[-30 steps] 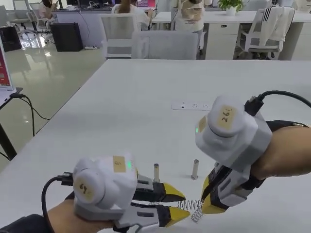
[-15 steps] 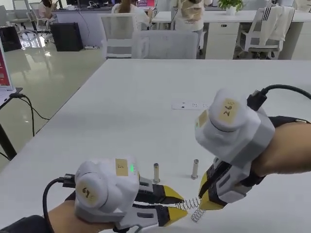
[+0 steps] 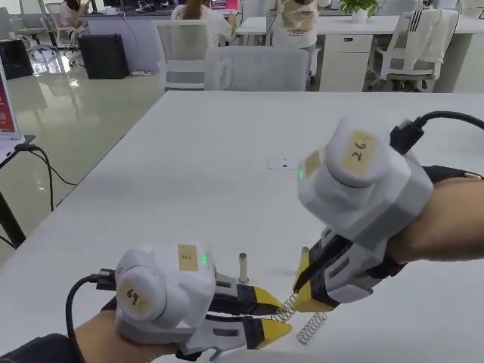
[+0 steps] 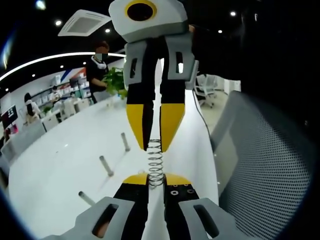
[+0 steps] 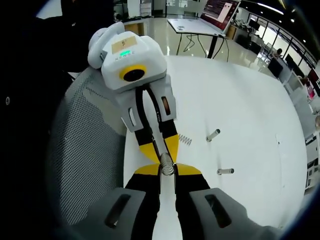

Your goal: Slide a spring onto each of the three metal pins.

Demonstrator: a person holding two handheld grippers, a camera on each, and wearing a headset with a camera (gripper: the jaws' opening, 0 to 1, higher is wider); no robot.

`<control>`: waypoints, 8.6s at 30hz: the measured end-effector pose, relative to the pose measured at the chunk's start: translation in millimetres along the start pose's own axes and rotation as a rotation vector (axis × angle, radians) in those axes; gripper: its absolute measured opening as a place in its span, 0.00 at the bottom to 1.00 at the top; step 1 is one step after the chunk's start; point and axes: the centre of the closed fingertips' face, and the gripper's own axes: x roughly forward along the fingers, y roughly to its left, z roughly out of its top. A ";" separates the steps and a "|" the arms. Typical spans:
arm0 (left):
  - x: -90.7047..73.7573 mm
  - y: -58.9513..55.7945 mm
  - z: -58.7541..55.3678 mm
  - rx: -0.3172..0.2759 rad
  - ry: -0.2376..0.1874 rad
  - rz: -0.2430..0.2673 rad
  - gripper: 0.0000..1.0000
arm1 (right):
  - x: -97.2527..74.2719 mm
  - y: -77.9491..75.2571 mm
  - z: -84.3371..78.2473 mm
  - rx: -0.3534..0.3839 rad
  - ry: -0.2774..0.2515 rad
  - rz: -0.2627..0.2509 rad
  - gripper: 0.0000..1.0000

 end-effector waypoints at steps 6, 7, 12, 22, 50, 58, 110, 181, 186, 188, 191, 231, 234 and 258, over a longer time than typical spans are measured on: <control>-0.7 1.1 2.8 -0.011 -0.016 0.003 0.02 | -0.6 0.5 8.8 -0.024 -0.023 -0.012 0.07; -0.9 0.8 2.9 -0.014 -0.017 0.002 0.02 | -0.5 0.4 8.8 -0.024 -0.023 -0.012 0.07; -1.5 0.2 2.2 -0.020 -0.020 0.000 0.02 | 0.6 0.9 9.1 -0.020 -0.026 -0.008 0.07; -1.6 1.0 1.5 -0.030 -0.027 -0.004 0.02 | 5.8 0.6 6.9 -0.011 -0.018 0.013 0.09; -4.3 5.4 16.6 -0.087 -0.099 0.007 0.03 | 8.4 -1.2 4.5 -0.005 0.005 0.039 0.08; -6.0 8.2 13.2 -0.099 -0.094 0.022 0.10 | 3.8 -8.1 -3.9 0.004 0.024 0.021 0.08; -69.6 46.7 -33.8 -0.266 -0.105 0.300 0.51 | -59.3 -111.4 -114.3 0.195 0.177 -0.189 0.08; -66.4 41.4 -35.9 -0.258 -0.074 0.295 0.54 | 32.1 -136.4 -157.9 0.279 0.232 -0.128 0.08; -66.2 41.9 -36.3 -0.259 -0.073 0.295 0.54 | 34.0 -136.4 -159.4 0.284 0.230 -0.127 0.08; -65.7 41.7 -36.4 -0.258 -0.072 0.293 0.54 | 33.9 -136.9 -159.3 0.288 0.229 -0.127 0.08; -65.1 41.5 -36.3 -0.257 -0.070 0.290 0.54 | 34.5 -136.8 -160.2 0.286 0.233 -0.126 0.09; -61.3 35.7 -34.3 -0.241 -0.068 0.265 0.53 | 14.5 -74.3 -159.0 0.255 0.194 -0.105 0.19; -61.2 35.3 -34.4 -0.238 -0.066 0.264 0.53 | 18.2 -64.9 -150.1 0.226 0.188 -0.089 0.19; -60.6 33.5 -36.4 -0.233 -0.049 0.255 0.52 | 65.0 -53.5 -97.0 0.030 0.153 0.025 0.18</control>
